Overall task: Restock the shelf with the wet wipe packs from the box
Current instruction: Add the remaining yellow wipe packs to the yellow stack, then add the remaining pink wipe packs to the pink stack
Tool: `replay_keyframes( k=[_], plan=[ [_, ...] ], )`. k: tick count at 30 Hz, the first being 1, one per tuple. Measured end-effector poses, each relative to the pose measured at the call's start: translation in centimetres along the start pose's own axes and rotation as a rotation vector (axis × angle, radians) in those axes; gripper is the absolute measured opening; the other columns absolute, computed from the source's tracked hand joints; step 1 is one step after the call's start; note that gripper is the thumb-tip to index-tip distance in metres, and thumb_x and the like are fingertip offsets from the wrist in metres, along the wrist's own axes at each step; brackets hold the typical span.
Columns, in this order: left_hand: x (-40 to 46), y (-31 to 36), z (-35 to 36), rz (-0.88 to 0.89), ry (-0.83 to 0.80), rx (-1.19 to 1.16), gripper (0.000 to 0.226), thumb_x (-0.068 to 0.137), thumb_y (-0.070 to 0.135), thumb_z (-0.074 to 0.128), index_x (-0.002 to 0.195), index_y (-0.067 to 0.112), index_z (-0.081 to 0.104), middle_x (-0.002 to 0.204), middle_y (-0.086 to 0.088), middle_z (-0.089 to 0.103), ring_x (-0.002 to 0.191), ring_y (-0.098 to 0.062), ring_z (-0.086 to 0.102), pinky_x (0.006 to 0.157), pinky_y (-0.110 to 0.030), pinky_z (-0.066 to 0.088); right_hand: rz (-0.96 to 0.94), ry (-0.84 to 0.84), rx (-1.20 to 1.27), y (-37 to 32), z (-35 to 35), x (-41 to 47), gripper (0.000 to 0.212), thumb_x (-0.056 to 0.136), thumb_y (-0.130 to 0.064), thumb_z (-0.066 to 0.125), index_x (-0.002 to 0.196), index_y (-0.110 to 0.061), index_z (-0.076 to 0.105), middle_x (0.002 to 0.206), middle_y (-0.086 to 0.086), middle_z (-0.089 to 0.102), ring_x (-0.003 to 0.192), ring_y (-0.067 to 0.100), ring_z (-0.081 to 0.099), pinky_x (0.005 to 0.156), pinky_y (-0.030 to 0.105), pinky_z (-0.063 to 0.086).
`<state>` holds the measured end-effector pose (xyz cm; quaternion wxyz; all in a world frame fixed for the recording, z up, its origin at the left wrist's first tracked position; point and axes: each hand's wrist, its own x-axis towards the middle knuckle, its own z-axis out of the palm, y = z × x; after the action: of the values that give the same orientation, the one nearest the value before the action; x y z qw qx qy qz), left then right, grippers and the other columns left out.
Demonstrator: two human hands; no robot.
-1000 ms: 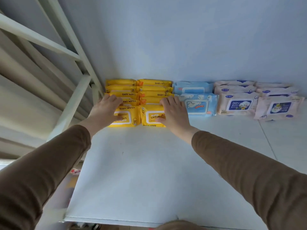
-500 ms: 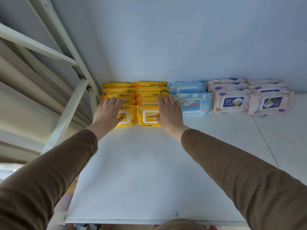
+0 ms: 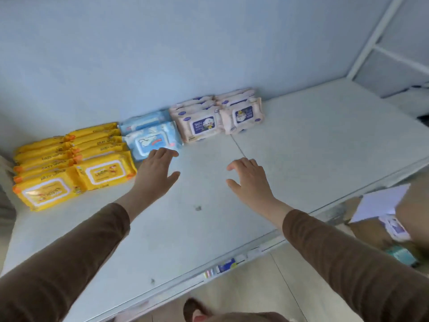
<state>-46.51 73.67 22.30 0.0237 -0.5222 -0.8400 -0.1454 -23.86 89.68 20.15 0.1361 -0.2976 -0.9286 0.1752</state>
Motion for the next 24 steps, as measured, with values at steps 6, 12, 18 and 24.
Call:
replay_keyframes(
  k=[6, 12, 18, 24],
  plan=[
    [2.8, 20.6, 6.2, 0.232, -0.087, -0.118, 0.044, 0.084, 0.028, 0.071, 0.125, 0.022, 0.055, 0.122, 0.002, 0.055, 0.110, -0.024, 0.050, 0.089, -0.042, 0.048, 0.169, 0.083, -0.005, 15.5, -8.4, -11.6, 0.026, 0.091, -0.025, 0.061, 0.117, -0.021, 0.061, 0.119, -0.004, 0.061, 0.110, 0.022, 0.052, 0.091, 0.041, 0.041],
    [2.7, 39.7, 12.4, 0.363, -0.138, -0.231, 0.041, 0.086, 0.026, 0.068, 0.126, 0.021, 0.056, 0.123, 0.001, 0.056, 0.111, -0.023, 0.050, 0.091, -0.040, 0.046, 0.327, 0.025, -0.024, 29.9, -14.5, -21.7, 0.018, 0.094, -0.024, 0.058, 0.112, -0.021, 0.059, 0.114, -0.003, 0.059, 0.106, 0.021, 0.052, 0.083, 0.036, 0.038],
    [3.1, 52.1, 19.3, 0.395, -0.251, -0.317, 0.040, 0.086, 0.026, 0.067, 0.125, 0.025, 0.057, 0.122, 0.006, 0.057, 0.112, -0.017, 0.049, 0.086, -0.033, 0.047, 0.494, -0.033, 0.008, 41.6, -17.1, -27.3, 0.017, 0.094, -0.023, 0.057, 0.110, -0.022, 0.060, 0.112, -0.001, 0.062, 0.105, 0.022, 0.055, 0.089, 0.044, 0.047],
    [5.7, 59.5, 28.5, 0.395, -0.441, -0.314, 0.040, 0.087, 0.029, 0.066, 0.125, 0.024, 0.056, 0.120, 0.004, 0.058, 0.112, -0.019, 0.051, 0.088, -0.043, 0.049, 0.681, -0.134, 0.123, 53.7, -15.8, -29.5, 0.018, 0.094, -0.026, 0.062, 0.112, -0.024, 0.058, 0.110, -0.006, 0.060, 0.104, 0.016, 0.056, 0.089, 0.037, 0.051]
  ],
)
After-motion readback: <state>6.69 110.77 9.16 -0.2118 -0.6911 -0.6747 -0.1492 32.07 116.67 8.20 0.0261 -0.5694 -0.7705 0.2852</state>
